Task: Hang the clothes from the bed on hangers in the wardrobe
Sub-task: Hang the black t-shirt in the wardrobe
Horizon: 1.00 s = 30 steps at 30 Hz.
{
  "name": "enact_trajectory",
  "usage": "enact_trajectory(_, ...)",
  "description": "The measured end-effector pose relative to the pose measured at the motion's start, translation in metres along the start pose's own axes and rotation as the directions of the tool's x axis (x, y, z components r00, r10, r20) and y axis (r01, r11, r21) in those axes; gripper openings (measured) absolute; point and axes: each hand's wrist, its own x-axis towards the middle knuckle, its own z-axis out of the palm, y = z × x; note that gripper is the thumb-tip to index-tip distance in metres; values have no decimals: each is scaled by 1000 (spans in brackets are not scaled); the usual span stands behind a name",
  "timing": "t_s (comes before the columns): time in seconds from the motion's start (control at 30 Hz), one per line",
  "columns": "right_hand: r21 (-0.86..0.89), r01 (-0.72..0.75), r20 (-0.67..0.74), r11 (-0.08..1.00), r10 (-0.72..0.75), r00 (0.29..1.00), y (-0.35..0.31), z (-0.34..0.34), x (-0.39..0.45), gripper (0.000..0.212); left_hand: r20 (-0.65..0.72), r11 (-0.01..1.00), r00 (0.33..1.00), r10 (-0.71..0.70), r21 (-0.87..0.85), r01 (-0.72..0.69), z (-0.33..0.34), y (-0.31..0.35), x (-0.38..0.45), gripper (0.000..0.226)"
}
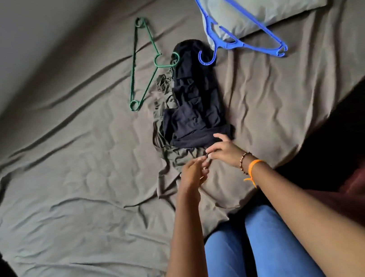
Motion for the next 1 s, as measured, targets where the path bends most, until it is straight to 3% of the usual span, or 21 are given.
enact_trajectory(0.13, -514, -79, 77, 854, 138, 987, 8, 2, 54, 31, -40, 992, 992, -118, -38, 117, -6, -16, 32, 15)
enact_trajectory(0.2, -534, -96, 75, 840, 160, 984, 10, -2, 68, 40, -51, 986, 987, -154, -73, 150, -6, -17, 46, 17)
enact_trajectory(0.3, -318, -112, 11, 941, 121, 993, 8, -14, 69, 36, -56, 958, 978, -203, -218, 186, 0, -13, 63, 18)
enact_trajectory(0.37, -43, -101, 40, 994, 103, 994, 0, -25, 49, 29, -74, 935, 972, -221, -299, 190, 6, -4, 65, 18)
enact_trajectory(0.43, 146, -44, 206, 988, 13, 978, -10, -40, 18, 31, 32, 893, 979, -201, -404, 196, 13, 9, 66, 32)
enact_trajectory(0.5, 235, -57, 451, 970, -57, 891, -14, -56, -17, 27, 131, 869, 982, -135, -460, 181, 23, 27, 63, 43)
enact_trajectory(0.57, 274, -158, 599, 949, -40, 799, -8, -69, -46, 15, 43, 901, 997, -61, -428, 74, 34, 41, 63, 33)
enact_trajectory(0.6, 301, -212, 592, 930, -8, 806, -7, -76, -54, 13, -46, 930, 999, 5, -366, -21, 41, 49, 58, 38)
enact_trajectory(0.63, 333, -229, 516, 915, 27, 856, -7, -81, -59, 15, -92, 951, 993, 80, -291, -103, 48, 56, 50, 47)
enact_trajectory(0.7, 453, -192, 135, 870, 146, 980, -7, -88, -53, 22, 5, 962, 977, 214, -172, -210, 65, 71, 23, 51)
enact_trajectory(0.77, 702, -78, -142, 708, 247, 959, -31, -102, -51, 30, 176, 957, 941, 290, -42, -288, 76, 77, -6, 44)
enact_trajectory(0.83, 830, -21, -96, 557, 180, 979, -57, -118, -52, 41, 381, 935, 880, 284, 94, -343, 78, 83, -39, 35)
enact_trajectory(0.93, 709, -185, 93, 681, 169, 981, -83, -134, -54, 45, 616, 838, 752, 235, 263, -477, 72, 87, -70, 36)
enact_trajectory(1.0, 560, -206, 83, 802, 193, 978, -89, -135, -53, 48, 711, 749, 681, 177, 352, -562, 63, 94, -80, 24)
